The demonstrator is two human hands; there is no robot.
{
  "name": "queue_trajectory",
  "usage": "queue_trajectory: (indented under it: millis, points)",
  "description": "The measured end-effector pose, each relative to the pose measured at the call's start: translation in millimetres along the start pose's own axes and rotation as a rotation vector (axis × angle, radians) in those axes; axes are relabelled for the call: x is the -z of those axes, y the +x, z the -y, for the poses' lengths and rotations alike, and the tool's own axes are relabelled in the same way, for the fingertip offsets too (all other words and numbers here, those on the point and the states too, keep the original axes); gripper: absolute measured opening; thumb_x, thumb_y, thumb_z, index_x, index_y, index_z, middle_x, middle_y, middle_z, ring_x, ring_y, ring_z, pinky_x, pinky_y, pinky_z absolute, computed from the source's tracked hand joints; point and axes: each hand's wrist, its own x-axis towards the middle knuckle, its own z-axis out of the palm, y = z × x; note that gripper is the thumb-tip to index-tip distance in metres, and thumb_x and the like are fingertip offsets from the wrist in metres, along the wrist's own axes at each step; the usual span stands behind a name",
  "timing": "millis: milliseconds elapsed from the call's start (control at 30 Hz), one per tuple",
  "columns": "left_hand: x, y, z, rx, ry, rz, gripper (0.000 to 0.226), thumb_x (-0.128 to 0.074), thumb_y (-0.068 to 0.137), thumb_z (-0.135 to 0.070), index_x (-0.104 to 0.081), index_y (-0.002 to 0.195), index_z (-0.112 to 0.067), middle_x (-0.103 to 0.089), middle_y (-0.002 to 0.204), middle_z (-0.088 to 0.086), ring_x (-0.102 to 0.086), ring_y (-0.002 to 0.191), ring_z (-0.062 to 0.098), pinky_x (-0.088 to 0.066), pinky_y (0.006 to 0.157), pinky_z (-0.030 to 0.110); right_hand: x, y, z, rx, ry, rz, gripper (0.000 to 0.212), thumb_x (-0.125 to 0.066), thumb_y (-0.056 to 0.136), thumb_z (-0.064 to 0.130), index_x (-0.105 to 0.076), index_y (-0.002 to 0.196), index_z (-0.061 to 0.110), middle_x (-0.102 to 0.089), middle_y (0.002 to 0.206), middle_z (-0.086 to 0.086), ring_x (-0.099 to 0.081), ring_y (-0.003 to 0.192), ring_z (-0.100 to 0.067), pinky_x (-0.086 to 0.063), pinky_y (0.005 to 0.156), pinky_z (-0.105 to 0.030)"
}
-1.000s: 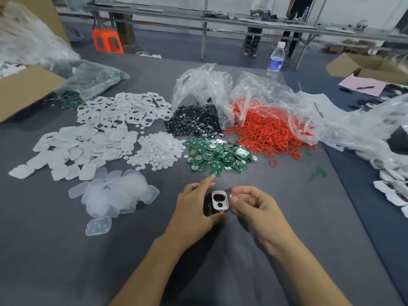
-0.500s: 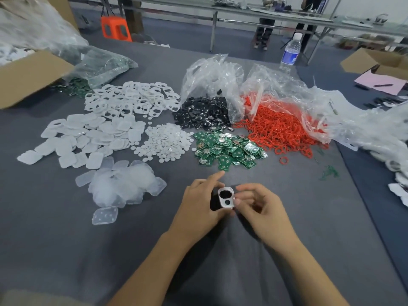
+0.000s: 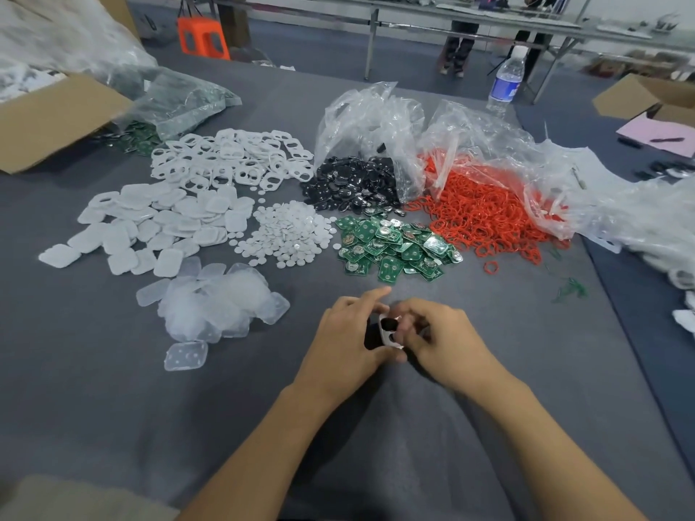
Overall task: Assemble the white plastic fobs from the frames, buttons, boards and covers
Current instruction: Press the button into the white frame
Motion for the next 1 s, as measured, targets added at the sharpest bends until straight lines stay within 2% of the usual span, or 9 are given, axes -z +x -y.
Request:
queue_trajectory:
  millis: [67,133,300,433,567,767,900,967,1000]
  points:
    - [0.5,-0.2,-0.5,-0.005,-0.001,0.002,0.094,-0.09,0.066,-0.049,-0.041,0.147,-0.044,-0.052,0.115,-0.038,-0.043,0.12,0.0,-0.034,0.107,0.026,0.4,0.4,-1.3,-0.019,0.013,0.003,0.029,-0.067,0.087,-0.002,-0.071,0.1,0.024,-0.068,0.077,0.014,-0.063,0.075,-0.001,-0.043,0.068,-0.007]
    - [1.1,-0.3,-1.7,-0.005,0.0,0.003,0.094,-0.09,0.067,-0.049,-0.041,0.147,-0.043,-0.056,0.119,-0.031,-0.044,0.12,0.002,-0.036,0.108,0.03,0.1,0.6,-1.7,-0.043,0.029,-0.008,0.032,-0.067,0.086,-0.005,-0.07,0.096,0.024,-0.067,0.077,0.017,-0.063,0.075,0.001,-0.043,0.068,-0.006]
    - [2.7,-0.4,-4.2,-0.017,0.008,0.004,0.092,-0.09,0.068,-0.047,-0.045,0.147,-0.037,-0.056,0.117,-0.029,-0.046,0.119,0.003,-0.038,0.109,0.037,-5.4,-1.2,1.5,-0.071,0.056,-0.049,0.032,-0.068,0.081,-0.005,-0.069,0.088,0.026,-0.072,0.072,0.015,-0.067,0.073,-0.002,-0.045,0.068,-0.007]
    - [2.3,0.0,-4.4,-0.018,0.004,-0.008,0.091,-0.091,0.065,-0.046,-0.045,0.144,-0.041,-0.056,0.114,-0.031,-0.046,0.117,0.0,-0.039,0.108,0.034,-6.4,0.7,0.3,-0.165,0.133,-0.108,0.027,-0.082,0.074,0.004,-0.07,0.078,0.028,-0.071,0.068,0.01,-0.065,0.064,-0.005,-0.046,0.061,-0.01]
    - [1.4,0.8,-3.5,-0.008,-0.009,-0.013,0.088,-0.09,0.064,-0.047,-0.047,0.14,-0.042,-0.063,0.117,-0.025,-0.046,0.118,0.0,-0.039,0.107,0.034,-5.1,5.5,-2.0,-0.328,0.204,-0.087,0.025,-0.091,0.068,0.013,-0.07,0.078,0.021,-0.066,0.067,0.003,-0.054,0.055,-0.005,-0.046,0.057,-0.02]
    - [1.5,1.1,-2.0,0.005,-0.033,-0.011,0.084,-0.091,0.063,-0.048,-0.051,0.137,-0.043,-0.062,0.116,-0.024,-0.046,0.119,-0.001,-0.042,0.103,0.029,-2.6,15.9,-1.2,-0.43,0.223,-0.003,0.024,-0.09,0.067,0.014,-0.069,0.078,0.016,-0.068,0.07,-0.001,-0.06,0.059,-0.013,-0.049,0.059,-0.032]
    - [1.3,0.1,-2.0,0.01,-0.04,-0.023,0.081,-0.092,0.062,-0.046,-0.053,0.132,-0.045,-0.059,0.113,-0.026,-0.048,0.118,-0.003,-0.04,0.1,0.019,-7.2,11.7,-4.2,-0.455,0.308,-0.053,0.022,-0.089,0.07,0.011,-0.067,0.074,0.013,-0.065,0.058,-0.001,-0.053,0.043,-0.015,-0.042,0.043,-0.025]
    - [1.6,-0.1,-2.2,0.005,-0.032,-0.026,0.08,-0.092,0.062,-0.045,-0.054,0.132,-0.043,-0.058,0.111,-0.028,-0.047,0.117,-0.003,-0.037,0.097,0.013,-11.0,7.9,-4.4,-0.38,0.209,-0.083,0.019,-0.087,0.072,0.015,-0.069,0.069,0.018,-0.067,0.059,0.002,-0.054,0.041,-0.007,-0.045,0.046,-0.023]
    - [2.0,0.1,-2.3,0.001,-0.027,-0.028,0.079,-0.092,0.062,-0.045,-0.055,0.131,-0.041,-0.058,0.111,-0.029,-0.047,0.117,-0.003,-0.036,0.095,0.011,-13.0,5.2,-3.6,-0.324,0.146,-0.117,0.018,-0.086,0.072,0.015,-0.07,0.067,0.021,-0.067,0.06,0.005,-0.053,0.043,-0.002,-0.044,0.049,-0.018]
